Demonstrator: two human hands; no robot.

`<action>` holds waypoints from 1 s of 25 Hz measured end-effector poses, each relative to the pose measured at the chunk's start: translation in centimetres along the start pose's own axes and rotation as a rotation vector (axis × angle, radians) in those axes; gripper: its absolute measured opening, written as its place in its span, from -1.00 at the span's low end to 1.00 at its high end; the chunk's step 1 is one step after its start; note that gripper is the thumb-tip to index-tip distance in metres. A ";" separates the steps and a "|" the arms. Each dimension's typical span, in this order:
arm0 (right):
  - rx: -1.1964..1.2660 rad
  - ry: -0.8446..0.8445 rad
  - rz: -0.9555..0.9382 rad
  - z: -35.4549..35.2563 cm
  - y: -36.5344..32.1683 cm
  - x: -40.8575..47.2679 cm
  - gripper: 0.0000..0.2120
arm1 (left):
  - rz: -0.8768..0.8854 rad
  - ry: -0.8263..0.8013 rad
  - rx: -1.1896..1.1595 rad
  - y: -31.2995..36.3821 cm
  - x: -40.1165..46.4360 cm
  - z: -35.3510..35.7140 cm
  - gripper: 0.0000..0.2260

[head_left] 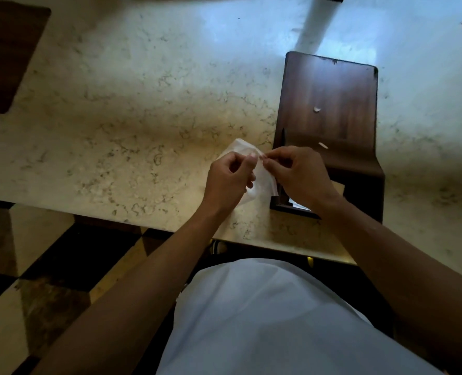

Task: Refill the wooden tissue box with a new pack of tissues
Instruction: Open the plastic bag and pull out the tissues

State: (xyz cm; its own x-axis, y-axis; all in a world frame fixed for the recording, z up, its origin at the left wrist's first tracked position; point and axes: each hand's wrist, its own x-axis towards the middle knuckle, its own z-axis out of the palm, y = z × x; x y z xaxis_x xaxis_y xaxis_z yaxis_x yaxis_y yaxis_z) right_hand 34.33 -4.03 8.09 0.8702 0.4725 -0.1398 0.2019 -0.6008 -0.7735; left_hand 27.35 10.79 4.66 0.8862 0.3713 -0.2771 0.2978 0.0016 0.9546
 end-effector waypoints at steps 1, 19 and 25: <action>-0.005 -0.008 -0.019 -0.2 -0.1 0.0 -0.80 | 0.009 -0.011 0.019 0.6 0.1 0.3 -0.72; 0.148 -0.180 0.172 -1.4 -1.7 0.7 -0.86 | -0.106 -0.149 0.259 4.1 -0.3 -0.5 -0.62; 0.184 -0.238 0.230 -1.6 -1.7 0.9 -0.82 | -0.114 -0.176 0.240 4.1 -0.5 -0.3 -0.62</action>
State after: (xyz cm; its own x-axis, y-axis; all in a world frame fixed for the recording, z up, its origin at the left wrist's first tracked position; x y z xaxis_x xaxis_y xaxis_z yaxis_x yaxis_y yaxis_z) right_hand 35.50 -3.67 10.26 0.7503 0.4885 -0.4455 -0.0892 -0.5929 -0.8003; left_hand 27.99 10.93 8.74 0.8837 0.2151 -0.4157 0.4557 -0.1933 0.8689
